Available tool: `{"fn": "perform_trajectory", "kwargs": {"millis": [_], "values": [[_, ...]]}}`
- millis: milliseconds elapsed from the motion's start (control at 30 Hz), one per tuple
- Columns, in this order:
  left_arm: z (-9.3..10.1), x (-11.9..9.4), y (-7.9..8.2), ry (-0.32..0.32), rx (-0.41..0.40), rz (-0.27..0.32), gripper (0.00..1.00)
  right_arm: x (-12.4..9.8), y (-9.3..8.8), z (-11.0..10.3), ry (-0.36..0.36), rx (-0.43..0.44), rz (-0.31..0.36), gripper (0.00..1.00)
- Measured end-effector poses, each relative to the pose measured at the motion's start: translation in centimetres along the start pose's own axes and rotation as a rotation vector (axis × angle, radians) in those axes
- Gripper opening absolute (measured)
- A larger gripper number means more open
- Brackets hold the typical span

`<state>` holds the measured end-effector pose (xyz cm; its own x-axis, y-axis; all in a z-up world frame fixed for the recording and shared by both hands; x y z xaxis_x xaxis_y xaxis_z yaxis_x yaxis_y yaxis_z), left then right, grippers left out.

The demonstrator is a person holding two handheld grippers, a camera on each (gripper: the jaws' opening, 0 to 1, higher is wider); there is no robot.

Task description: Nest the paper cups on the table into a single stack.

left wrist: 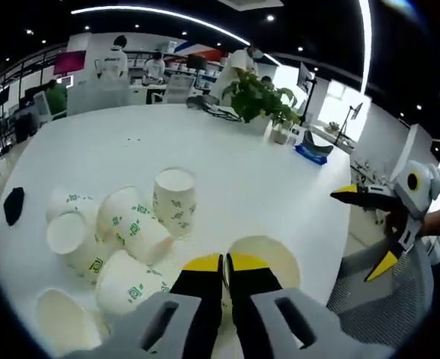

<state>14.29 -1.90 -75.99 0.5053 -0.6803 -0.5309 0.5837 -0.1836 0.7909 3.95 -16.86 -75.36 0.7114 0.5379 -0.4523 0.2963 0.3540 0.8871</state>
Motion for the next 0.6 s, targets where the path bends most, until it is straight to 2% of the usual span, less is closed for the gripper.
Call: {"fn": "perform_trajectory", "kwargs": {"millis": [167, 433, 600], "values": [[0.2, 0.2, -1.1, -0.007, -0.003, -0.038, 0.0, 0.0, 0.1, -0.1, 0.002, 0.0, -0.001, 0.95], [0.4, 0.2, -1.2, -0.01, -0.008, -0.034, 0.01, 0.0, -0.1, 0.0, 0.005, -0.001, -0.004, 0.95], [0.4, -0.1, -0.7, -0.006, 0.0, -0.003, 0.1, 0.0, -0.1, 0.0, 0.004, 0.0, -0.004, 0.95]]}}
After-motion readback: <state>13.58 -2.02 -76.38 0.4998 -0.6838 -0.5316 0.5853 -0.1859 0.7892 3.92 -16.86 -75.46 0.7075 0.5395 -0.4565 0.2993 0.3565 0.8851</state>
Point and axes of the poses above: the point that each gripper's makers call its tool centre point, and the gripper's own axes: x roughly forward along the fingers, z roughly to its right, y roughly out of its top, the point moved 2 cm from there along -x, roughly backward along the fingers, and after that the axes turned 3 degrees about -x, right-handed, at the moved point
